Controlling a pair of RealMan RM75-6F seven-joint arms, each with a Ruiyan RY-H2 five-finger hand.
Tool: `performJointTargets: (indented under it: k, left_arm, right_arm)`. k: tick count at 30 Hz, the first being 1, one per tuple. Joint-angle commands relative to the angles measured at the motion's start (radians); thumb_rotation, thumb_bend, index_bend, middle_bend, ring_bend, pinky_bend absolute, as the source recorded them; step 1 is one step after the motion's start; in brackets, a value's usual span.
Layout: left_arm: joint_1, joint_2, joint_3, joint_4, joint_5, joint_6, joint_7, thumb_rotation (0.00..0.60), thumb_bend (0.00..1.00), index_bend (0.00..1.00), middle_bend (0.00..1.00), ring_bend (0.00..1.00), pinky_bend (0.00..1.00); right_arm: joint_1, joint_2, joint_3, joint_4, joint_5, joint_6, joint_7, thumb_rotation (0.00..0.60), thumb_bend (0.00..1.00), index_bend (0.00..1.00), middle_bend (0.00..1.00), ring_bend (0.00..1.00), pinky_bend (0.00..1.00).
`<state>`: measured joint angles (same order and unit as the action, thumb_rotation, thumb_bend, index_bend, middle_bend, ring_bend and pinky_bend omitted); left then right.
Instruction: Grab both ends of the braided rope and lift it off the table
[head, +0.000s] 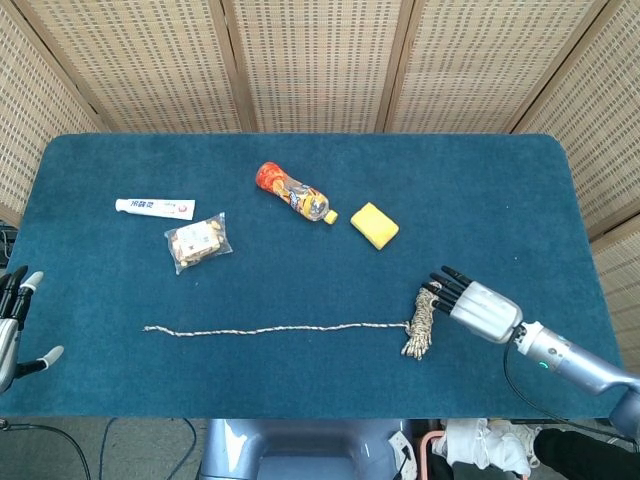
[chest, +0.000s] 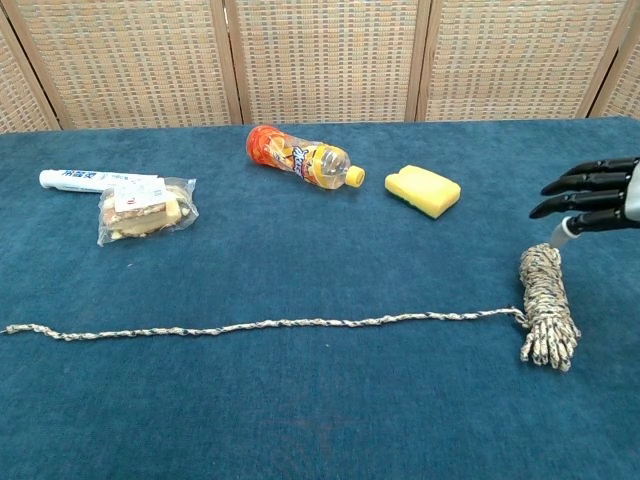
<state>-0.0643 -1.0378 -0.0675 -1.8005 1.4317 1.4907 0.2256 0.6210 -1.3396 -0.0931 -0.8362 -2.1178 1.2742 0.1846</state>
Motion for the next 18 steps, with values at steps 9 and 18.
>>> performJointTargets:
  k: [9,18]
  left_arm:
    - [-0.018,-0.021,-0.005,0.003,-0.028,-0.022,0.040,0.600,0.00,0.00,0.00,0.00,0.00]
    - [-0.023,-0.026,-0.007,0.007,-0.044,-0.026,0.047,0.600,0.00,0.00,0.00,0.00,0.00]
  right_arm:
    - [0.111,-0.178,-0.103,0.258,-0.051,0.081,0.119,0.600,0.09,0.21,0.11,0.00,0.10]
    - [0.128,-0.235,-0.149,0.372,-0.018,0.056,0.155,0.600,0.15,0.23,0.14,0.01,0.13]
